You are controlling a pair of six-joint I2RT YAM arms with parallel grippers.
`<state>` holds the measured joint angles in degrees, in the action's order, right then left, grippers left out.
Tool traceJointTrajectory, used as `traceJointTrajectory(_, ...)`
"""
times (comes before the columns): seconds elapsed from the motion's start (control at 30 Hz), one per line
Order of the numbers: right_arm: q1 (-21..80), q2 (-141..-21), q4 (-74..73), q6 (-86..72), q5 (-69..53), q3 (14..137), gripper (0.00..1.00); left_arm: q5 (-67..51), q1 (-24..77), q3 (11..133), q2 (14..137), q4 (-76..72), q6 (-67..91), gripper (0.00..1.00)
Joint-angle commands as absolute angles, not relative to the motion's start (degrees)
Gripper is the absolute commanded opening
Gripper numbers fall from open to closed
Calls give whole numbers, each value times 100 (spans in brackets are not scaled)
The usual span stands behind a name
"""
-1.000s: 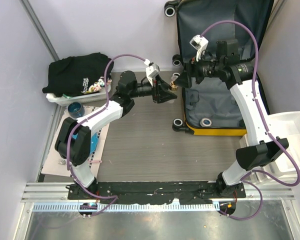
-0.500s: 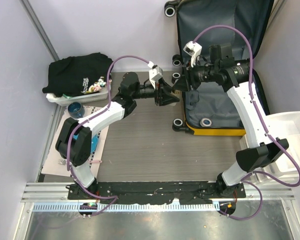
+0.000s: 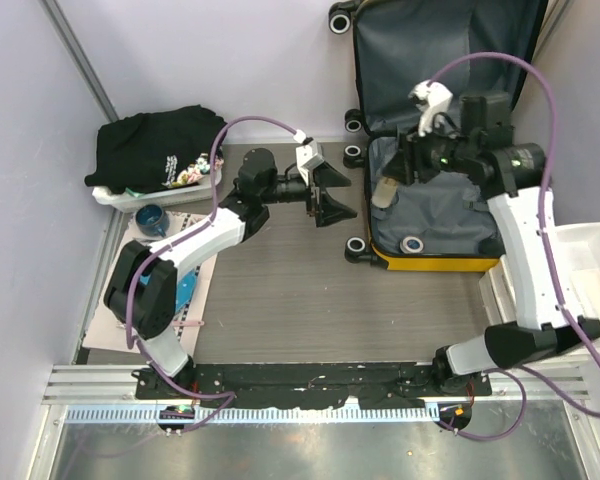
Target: Open, take out, and arrange the luggage
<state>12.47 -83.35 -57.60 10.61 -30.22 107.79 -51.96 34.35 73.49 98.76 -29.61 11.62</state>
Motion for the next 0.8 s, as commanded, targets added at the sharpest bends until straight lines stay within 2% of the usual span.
traceJointTrajectory(0.0,783,-7481,-6441,1318,-1927,11039,1,-5212,3340,7234,9264,-2787,835,94)
traceJointTrajectory(0.27,-86,-5987,-7136,1222,376,10433,0,-4852,3349,7233,9061,-2400,852,94)
traceJointTrajectory(0.4,-622,-5389,-7093,1230,2112,10047,0,-4764,3410,7540,9167,-1980,993,94)
traceJointTrajectory(0.57,-1335,-5115,-6768,941,2768,9554,0,-4711,3682,8181,9255,-1249,853,93)
traceJointTrajectory(0.77,-2064,-5554,-6540,703,3251,9729,1,-4632,4051,8692,9395,-650,492,93)
